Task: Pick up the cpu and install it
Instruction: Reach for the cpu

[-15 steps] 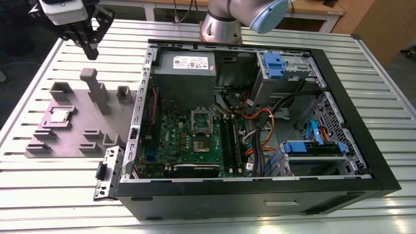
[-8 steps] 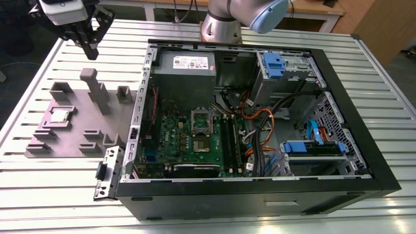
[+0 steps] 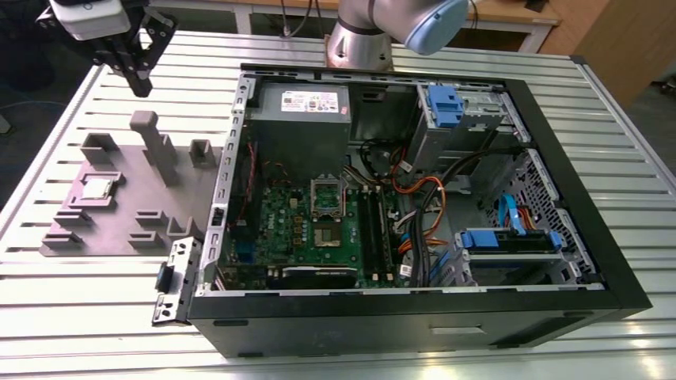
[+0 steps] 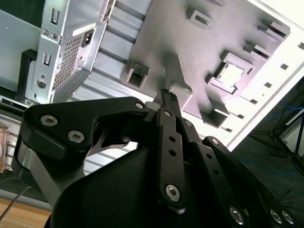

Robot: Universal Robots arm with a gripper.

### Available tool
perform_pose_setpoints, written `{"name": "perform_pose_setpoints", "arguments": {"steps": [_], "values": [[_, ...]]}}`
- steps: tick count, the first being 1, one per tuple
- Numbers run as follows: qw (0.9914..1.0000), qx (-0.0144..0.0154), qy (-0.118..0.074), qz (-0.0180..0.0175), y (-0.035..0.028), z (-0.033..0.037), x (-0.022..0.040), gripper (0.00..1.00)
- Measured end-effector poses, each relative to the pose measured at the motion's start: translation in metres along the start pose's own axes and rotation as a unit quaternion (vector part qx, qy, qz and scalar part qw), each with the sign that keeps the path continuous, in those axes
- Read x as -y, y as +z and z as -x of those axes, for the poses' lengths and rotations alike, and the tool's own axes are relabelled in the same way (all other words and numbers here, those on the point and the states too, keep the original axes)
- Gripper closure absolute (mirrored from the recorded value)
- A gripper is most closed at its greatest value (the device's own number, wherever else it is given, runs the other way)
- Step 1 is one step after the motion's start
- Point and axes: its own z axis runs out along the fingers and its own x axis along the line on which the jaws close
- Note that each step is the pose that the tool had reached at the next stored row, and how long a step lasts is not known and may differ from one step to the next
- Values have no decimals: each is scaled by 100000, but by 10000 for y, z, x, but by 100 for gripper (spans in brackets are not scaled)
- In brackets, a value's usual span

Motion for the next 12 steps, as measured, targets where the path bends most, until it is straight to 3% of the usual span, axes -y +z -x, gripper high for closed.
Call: {"name": "perform_pose_setpoints", "arguments": {"steps": [6, 12], "values": [[100000, 3, -3, 2, 1, -78, 6, 89], [100000, 1, -3, 2, 2, -92, 7, 89]]}}
